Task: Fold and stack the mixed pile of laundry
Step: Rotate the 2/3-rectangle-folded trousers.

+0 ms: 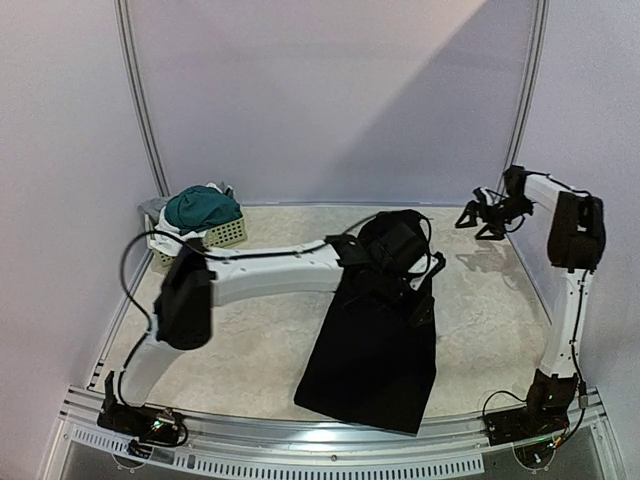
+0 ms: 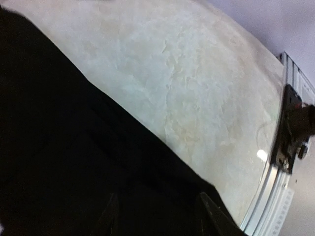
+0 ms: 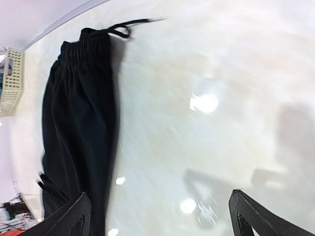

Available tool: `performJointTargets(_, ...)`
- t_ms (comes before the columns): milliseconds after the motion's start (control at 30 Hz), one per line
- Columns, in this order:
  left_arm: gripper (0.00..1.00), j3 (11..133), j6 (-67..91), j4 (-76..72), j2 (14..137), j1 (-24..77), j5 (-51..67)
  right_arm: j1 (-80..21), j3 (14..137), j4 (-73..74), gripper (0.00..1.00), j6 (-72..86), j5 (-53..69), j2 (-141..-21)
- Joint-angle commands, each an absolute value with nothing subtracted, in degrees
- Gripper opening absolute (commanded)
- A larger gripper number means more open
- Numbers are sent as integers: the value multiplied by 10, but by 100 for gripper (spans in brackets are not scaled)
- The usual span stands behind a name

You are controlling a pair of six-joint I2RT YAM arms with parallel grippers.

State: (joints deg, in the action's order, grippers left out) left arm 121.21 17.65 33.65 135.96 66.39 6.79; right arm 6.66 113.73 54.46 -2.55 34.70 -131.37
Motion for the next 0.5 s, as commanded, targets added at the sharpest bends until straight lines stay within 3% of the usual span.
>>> performJointTargets(0, 58, 1000, -46, 297, 1121, 701, -72, 68, 957, 537, 99, -130, 277, -1085)
performJointTargets(133, 59, 796, -168, 277, 954, 730, -88, 22, 796, 520, 99, -203, 280, -880)
performJointTargets(267, 55, 670, -213, 332, 858, 764, -76, -115, 669, 552, 99, -276, 332, -728)
performJointTargets(367, 51, 608, -224, 357, 817, 775, -33, -236, 592, 547, 89, -300, 326, -630)
performJointTargets(467, 49, 559, -232, 323, 800, 803, -42, -282, 538, 549, 79, -335, 322, -573)
